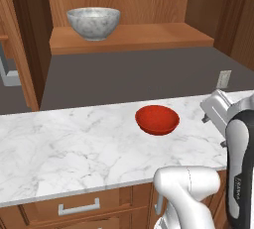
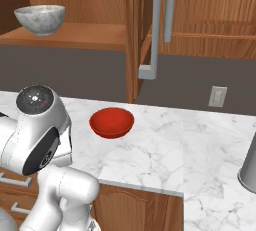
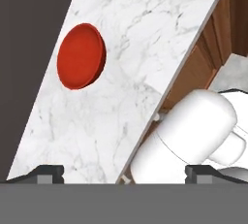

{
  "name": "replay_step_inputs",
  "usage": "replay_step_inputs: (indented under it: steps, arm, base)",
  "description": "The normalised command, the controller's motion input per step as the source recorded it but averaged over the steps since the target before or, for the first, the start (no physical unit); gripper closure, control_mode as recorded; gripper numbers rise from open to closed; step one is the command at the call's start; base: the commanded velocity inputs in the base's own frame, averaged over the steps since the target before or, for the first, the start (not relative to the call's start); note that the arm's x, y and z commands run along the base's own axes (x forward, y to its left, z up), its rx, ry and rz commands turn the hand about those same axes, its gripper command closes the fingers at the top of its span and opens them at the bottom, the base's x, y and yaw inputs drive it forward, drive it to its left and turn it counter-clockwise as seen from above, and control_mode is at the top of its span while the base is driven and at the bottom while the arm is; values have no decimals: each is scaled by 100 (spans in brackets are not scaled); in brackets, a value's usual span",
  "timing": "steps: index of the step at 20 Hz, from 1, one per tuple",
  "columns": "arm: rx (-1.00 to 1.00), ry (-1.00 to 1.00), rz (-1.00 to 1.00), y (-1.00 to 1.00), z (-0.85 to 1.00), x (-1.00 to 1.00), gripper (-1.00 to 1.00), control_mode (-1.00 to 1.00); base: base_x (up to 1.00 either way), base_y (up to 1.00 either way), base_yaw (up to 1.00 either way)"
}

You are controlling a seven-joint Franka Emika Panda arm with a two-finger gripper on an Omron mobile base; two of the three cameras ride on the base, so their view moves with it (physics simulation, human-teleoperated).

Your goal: Open the cabinet. Pick the bowls from the counter and place them in the cabinet. Then close the cabinet.

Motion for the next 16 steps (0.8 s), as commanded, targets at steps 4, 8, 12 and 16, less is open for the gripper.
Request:
replay_step_inputs:
  steps: [4, 8, 12, 16]
  arm:
    - [-2, 0, 2, 0, -28, 40, -100, -100]
    - [-2, -1, 3, 0, -31, 35, -100, -100]
    - [-5, 0, 0, 0, -34, 28, -100, -100]
    - [-1, 0, 0, 0, -25, 27, -100, -100]
  base:
    - [0, 0, 0]
    - [0, 0, 0]
    - [0, 0, 0]
    - [0, 0, 0]
